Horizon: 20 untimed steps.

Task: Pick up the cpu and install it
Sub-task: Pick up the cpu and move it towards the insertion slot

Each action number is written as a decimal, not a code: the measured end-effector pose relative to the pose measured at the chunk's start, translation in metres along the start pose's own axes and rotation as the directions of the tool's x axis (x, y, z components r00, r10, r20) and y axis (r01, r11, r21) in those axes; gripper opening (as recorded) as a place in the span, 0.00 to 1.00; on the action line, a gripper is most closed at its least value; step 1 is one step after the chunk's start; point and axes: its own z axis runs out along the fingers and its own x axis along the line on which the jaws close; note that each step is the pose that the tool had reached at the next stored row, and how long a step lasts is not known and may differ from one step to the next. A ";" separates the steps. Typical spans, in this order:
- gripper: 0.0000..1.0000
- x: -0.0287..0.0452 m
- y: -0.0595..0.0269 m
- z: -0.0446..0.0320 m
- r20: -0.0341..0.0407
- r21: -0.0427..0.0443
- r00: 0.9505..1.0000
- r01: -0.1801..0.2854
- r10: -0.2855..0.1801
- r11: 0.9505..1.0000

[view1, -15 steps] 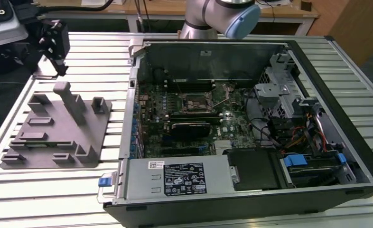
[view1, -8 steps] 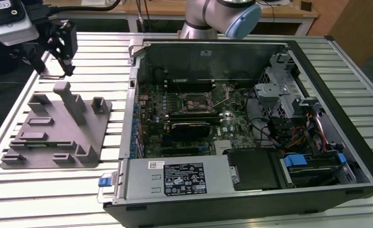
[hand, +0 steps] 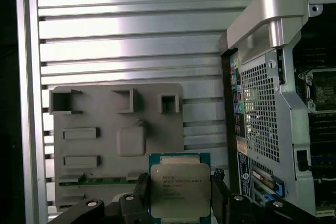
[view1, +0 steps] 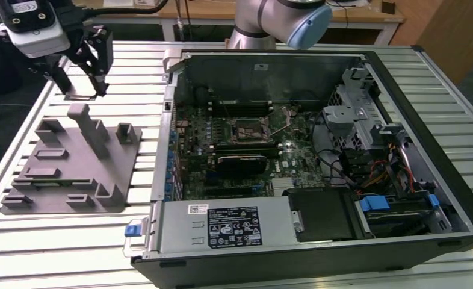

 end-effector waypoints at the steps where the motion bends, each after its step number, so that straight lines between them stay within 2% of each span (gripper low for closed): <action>1: 0.55 -0.0023 0.0002 0.0001 0.000 0.000 1.000 0.000 0.000 1.000; 10: 0.55 -0.0238 0.0019 0.0009 0.000 0.000 1.000 0.000 0.000 1.000; 20: 0.55 -0.0425 0.0033 0.0015 0.000 0.000 1.000 0.000 0.000 1.000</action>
